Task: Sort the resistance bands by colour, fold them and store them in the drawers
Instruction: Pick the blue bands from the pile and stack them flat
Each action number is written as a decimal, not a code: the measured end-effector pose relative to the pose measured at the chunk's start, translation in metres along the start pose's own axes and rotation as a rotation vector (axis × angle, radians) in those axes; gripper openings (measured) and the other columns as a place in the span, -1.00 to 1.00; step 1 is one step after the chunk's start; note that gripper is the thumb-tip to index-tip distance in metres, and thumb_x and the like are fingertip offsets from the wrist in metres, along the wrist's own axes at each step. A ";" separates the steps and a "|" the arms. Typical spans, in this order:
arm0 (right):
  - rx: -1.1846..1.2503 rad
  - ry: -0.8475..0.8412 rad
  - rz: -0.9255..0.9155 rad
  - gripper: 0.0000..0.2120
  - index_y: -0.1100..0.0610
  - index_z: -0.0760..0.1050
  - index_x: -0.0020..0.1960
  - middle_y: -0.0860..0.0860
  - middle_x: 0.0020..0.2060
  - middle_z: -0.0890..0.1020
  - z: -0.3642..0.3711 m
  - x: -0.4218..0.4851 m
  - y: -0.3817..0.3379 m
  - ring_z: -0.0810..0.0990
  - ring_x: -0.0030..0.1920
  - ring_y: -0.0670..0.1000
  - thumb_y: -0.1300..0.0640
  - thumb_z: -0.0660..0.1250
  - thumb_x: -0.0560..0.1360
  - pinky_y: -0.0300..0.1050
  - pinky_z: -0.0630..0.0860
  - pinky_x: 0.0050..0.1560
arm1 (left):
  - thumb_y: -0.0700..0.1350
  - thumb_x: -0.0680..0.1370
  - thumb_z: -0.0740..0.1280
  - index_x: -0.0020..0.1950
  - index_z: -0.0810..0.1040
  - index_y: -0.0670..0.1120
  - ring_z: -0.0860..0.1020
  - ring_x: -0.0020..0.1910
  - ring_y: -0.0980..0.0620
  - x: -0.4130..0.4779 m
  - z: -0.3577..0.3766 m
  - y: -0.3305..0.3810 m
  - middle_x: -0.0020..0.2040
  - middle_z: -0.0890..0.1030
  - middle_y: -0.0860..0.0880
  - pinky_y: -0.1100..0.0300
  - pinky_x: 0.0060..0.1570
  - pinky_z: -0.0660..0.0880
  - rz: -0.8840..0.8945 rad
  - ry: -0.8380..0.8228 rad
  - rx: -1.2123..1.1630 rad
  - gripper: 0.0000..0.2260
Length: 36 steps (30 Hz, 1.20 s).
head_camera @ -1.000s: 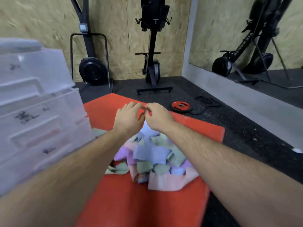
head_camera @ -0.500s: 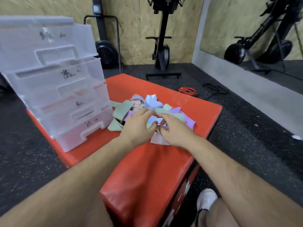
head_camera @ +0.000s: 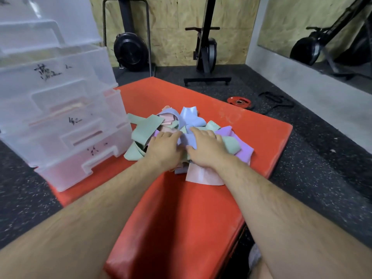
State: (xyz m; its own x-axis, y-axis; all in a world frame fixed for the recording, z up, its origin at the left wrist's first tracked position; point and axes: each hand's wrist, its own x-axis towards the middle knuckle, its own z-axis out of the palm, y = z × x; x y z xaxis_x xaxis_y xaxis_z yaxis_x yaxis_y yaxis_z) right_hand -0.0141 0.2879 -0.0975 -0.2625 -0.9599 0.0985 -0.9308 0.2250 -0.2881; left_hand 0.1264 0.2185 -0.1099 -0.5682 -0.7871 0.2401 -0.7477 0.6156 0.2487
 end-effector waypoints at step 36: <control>0.441 0.252 -0.268 -0.84 -0.03 0.55 0.03 -0.08 -0.05 0.45 -0.041 -0.023 -0.015 0.52 -0.09 -0.05 0.18 0.24 0.59 -0.05 0.50 -0.04 | -0.05 0.53 0.44 -0.10 0.44 0.12 0.43 -0.05 0.25 -0.033 -0.073 -0.014 0.08 0.39 0.04 0.56 -0.12 0.33 0.055 0.233 -0.574 -0.82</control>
State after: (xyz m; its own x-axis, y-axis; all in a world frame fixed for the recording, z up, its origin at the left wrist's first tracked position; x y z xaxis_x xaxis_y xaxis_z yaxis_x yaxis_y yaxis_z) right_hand -0.0046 0.3137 -0.0564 -0.1352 -0.8922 0.4309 -0.7932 -0.1632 -0.5867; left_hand 0.1806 0.2383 -0.0531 -0.4619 -0.7647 0.4492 -0.3790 0.6281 0.6796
